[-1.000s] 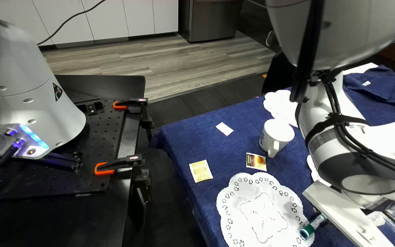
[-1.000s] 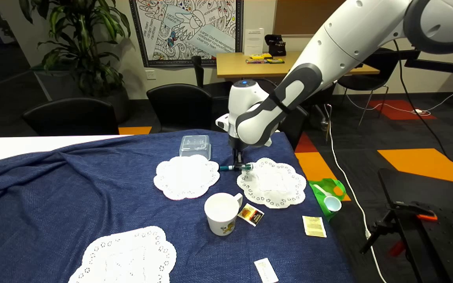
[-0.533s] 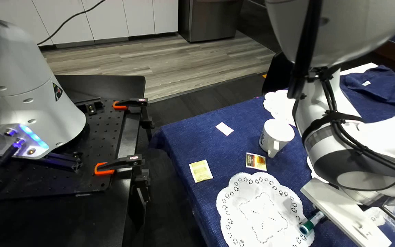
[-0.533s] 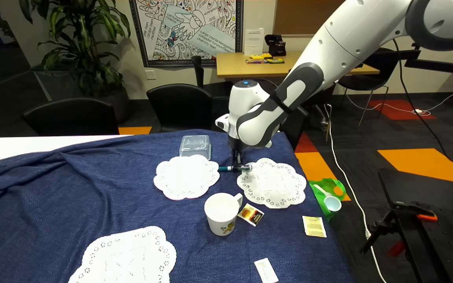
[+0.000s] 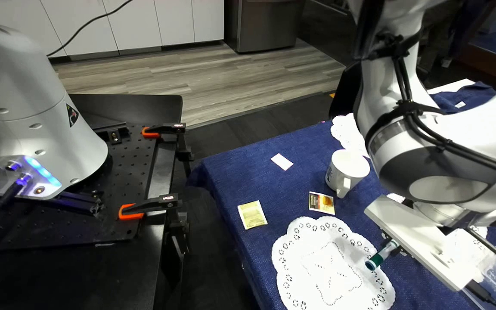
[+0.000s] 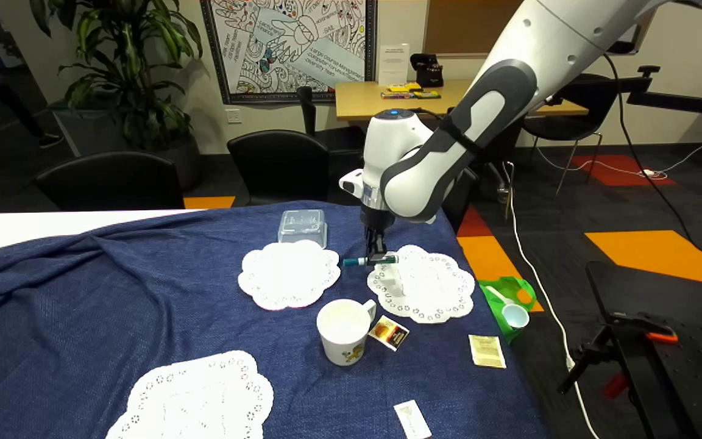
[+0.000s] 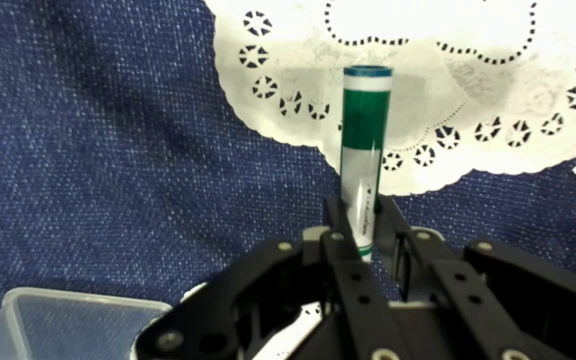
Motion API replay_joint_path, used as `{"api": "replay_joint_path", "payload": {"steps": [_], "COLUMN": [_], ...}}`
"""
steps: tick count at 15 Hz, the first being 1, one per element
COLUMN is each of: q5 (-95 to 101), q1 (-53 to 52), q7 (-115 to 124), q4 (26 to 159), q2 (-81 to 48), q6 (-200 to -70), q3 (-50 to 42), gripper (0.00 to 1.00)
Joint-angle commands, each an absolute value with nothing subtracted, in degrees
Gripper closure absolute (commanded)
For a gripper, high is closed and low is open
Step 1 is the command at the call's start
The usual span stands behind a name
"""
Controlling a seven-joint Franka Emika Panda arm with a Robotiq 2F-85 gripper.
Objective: Put the green marker in the mug
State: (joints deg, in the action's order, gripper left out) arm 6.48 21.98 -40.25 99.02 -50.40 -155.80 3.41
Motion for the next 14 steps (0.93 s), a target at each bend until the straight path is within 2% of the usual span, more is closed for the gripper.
{"api": "replay_joint_path", "payload": {"steps": [1, 14], "q5": [7.0, 6.0], "q1": [21.2, 16.3], "q7": [-40.4, -40.9], "q4": [107.1, 118.6], "q2": [-42.0, -25.7], "q6": [-154.2, -148.1], "q3": [3.5, 3.8], "gripper": [0.95, 0.95]}}
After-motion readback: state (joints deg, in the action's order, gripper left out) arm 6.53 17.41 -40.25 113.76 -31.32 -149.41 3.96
